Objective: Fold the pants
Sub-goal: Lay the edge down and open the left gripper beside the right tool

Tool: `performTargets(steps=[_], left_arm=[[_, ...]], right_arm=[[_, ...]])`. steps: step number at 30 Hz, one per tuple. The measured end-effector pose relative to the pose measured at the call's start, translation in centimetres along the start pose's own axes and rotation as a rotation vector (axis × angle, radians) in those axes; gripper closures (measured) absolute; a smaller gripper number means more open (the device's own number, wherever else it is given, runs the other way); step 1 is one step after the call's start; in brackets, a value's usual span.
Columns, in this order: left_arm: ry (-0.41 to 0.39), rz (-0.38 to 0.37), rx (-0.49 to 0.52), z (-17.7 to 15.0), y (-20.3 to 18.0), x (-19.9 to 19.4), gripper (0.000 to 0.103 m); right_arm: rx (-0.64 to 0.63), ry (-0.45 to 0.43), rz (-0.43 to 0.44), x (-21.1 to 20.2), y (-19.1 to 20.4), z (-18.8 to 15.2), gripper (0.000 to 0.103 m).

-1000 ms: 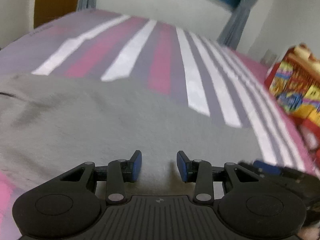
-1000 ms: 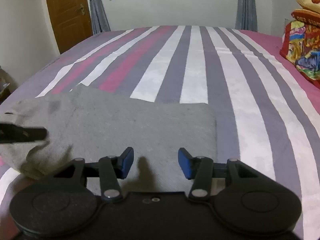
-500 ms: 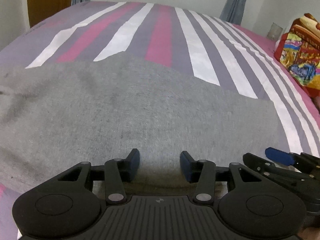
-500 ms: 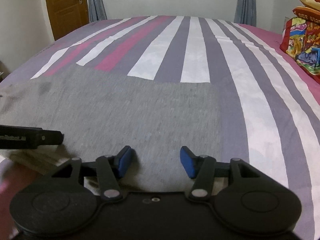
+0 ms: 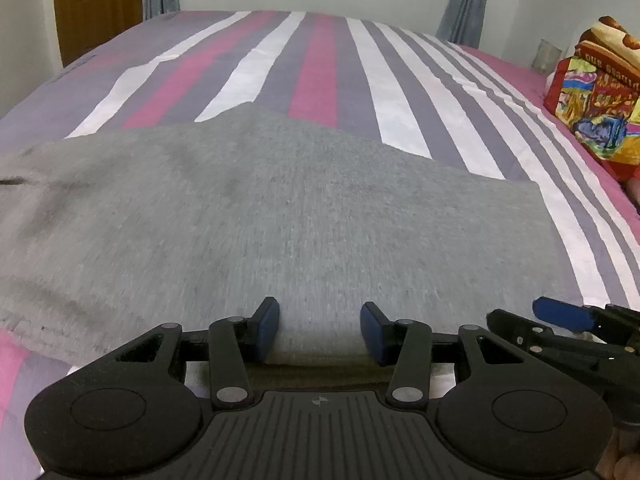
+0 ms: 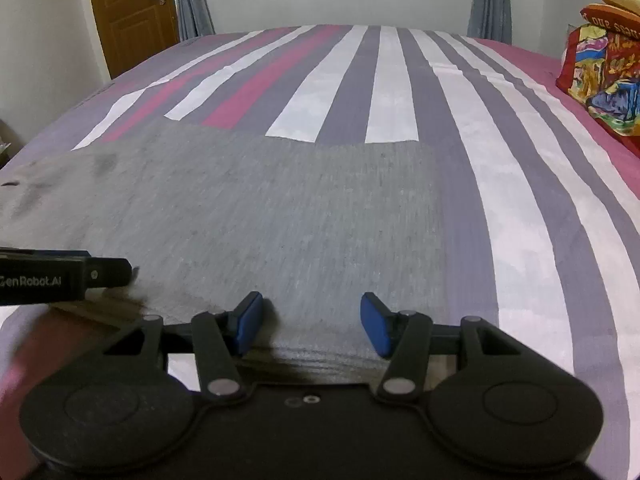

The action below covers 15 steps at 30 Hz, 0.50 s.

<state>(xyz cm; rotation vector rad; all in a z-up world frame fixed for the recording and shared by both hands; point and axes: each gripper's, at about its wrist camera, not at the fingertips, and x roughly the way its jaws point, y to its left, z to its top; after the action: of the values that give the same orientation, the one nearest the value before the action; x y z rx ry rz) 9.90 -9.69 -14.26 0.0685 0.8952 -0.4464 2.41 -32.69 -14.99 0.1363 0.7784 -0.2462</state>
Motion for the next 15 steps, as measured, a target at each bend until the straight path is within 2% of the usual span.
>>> performTargets(steps=[6,13,15], left_arm=[[0.000,-0.017,-0.032,0.0,0.6,-1.1,0.057],[-0.036,0.007,-0.074,0.0,2.1,-2.8,0.057],[-0.018,0.016,-0.068,-0.1,2.6,-2.3,0.057]], right_arm=[[0.006,0.012,0.004,-0.4,0.0,0.5,0.049],[0.046,-0.031,0.021,-1.5,0.4,0.8,0.049],[0.039,-0.044,0.016,-1.5,0.9,0.9,0.047]])
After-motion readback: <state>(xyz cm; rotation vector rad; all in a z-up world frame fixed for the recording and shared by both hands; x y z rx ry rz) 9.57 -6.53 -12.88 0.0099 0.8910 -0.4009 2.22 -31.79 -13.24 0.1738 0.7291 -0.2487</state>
